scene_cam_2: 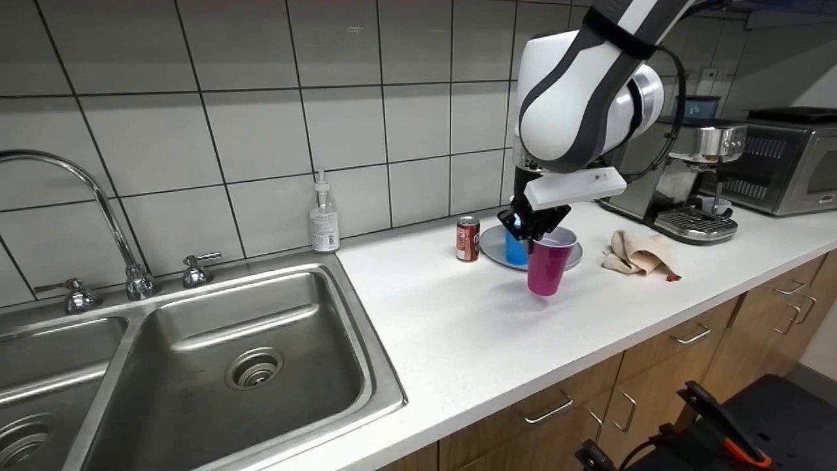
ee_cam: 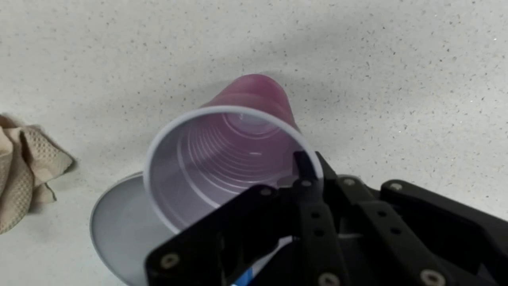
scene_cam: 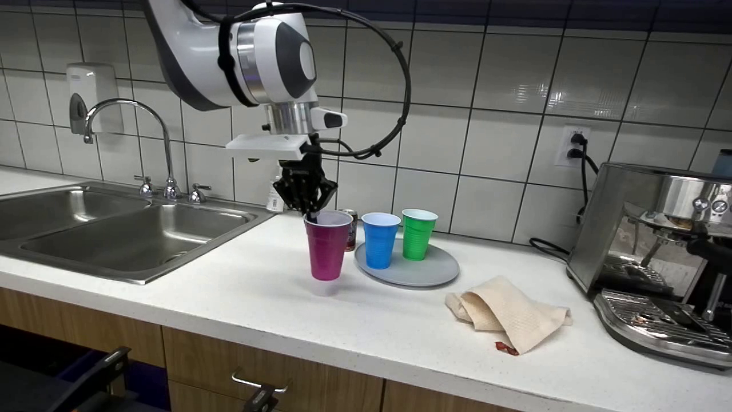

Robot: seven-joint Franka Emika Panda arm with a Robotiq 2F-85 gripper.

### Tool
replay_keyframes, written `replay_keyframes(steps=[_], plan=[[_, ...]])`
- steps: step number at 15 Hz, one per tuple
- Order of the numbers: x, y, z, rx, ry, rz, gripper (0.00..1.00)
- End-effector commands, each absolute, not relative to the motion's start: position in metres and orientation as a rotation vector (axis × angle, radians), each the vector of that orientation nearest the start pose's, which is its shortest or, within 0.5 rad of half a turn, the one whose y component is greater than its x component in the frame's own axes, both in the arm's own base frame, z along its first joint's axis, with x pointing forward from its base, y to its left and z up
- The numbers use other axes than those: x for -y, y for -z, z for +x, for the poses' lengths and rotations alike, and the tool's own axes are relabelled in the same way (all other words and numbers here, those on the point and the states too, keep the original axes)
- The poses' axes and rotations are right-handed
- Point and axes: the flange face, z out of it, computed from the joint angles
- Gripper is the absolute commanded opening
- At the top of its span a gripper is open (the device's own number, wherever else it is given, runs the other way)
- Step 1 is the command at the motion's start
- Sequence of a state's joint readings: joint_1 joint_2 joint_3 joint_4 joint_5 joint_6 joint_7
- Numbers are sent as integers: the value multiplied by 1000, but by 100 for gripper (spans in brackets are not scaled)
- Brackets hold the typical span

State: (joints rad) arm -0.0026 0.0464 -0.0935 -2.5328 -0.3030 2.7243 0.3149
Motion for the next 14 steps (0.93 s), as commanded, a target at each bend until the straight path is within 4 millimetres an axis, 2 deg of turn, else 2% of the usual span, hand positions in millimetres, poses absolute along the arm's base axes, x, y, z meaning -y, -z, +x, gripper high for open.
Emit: replay_keyframes(steps=[1,5,7,14], plan=[[69,-287,470,-67,289,-3248,1],[109,-293,480,113,288,-3222,1],[120,-298,484,201,286,-3191,1],[175,-310,493,376,294,-3135,1]])
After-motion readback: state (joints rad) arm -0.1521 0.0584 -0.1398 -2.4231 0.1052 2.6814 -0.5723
